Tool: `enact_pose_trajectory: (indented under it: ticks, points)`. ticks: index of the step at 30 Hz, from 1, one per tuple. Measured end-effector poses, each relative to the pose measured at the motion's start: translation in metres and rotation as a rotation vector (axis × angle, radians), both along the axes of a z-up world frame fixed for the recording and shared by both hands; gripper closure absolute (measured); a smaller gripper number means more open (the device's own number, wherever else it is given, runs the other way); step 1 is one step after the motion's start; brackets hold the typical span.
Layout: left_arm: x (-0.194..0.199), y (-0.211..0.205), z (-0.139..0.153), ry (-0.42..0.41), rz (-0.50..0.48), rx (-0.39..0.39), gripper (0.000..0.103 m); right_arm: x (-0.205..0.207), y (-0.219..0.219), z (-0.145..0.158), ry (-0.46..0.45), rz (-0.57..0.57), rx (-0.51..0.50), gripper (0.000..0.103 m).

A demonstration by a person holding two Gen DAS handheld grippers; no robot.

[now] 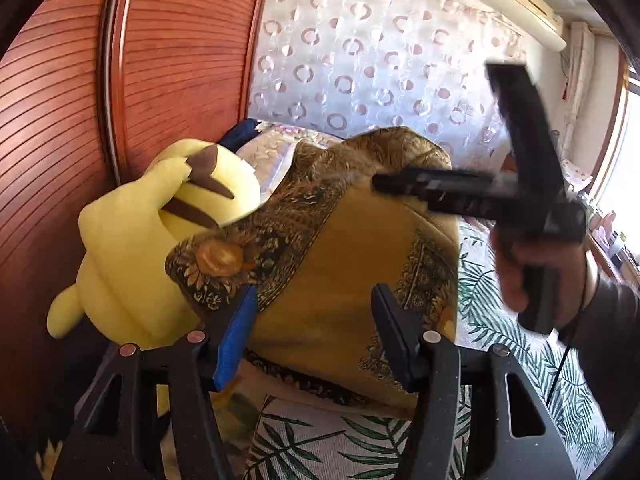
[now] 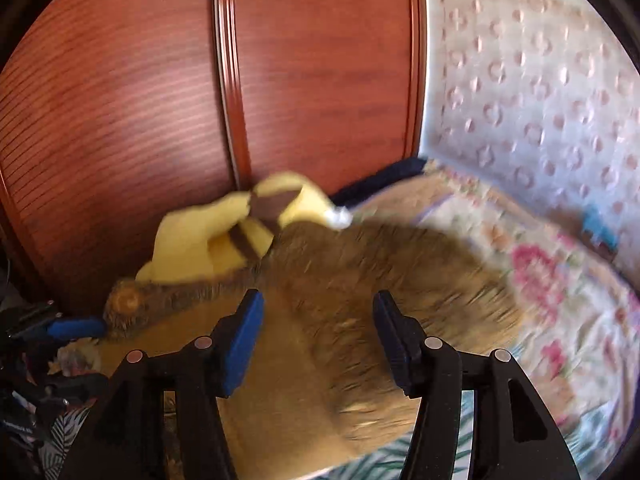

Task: Fold small clothes
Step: 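Lift the folded shirt with both grippers and carry it toward the yellow plush toy, then lower the folded shirt beside the yellow plush toy and open both grippers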

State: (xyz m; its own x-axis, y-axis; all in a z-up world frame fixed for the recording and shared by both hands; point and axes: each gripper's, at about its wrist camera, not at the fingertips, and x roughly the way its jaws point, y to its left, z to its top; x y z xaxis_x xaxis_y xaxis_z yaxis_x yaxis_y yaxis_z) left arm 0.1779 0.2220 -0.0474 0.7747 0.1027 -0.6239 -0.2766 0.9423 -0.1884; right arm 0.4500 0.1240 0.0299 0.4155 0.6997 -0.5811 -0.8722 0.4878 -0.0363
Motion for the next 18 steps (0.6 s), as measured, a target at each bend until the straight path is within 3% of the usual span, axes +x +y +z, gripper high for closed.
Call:
enact_pose_trajectory:
  ticks: [7, 11, 13, 18]
  points:
    - [-0.016, 0.007, 0.002, 0.004, 0.039, 0.022, 0.041, -0.001, 0.016, -0.031, -0.018, -0.035, -0.01, 0.041]
    - [-0.024, 0.004, 0.009, -0.008, 0.038, 0.044, 0.039, -0.007, 0.023, -0.024, -0.062, -0.04, -0.037, 0.041]
    - [-0.027, -0.001, 0.015, -0.016, 0.025, 0.067, 0.033, -0.013, 0.02, -0.02, -0.057, -0.056, -0.035, 0.041]
    - [-0.036, -0.013, 0.027, -0.049, -0.01, 0.103, 0.033, -0.041, -0.005, 0.002, -0.057, -0.094, 0.0, 0.041]
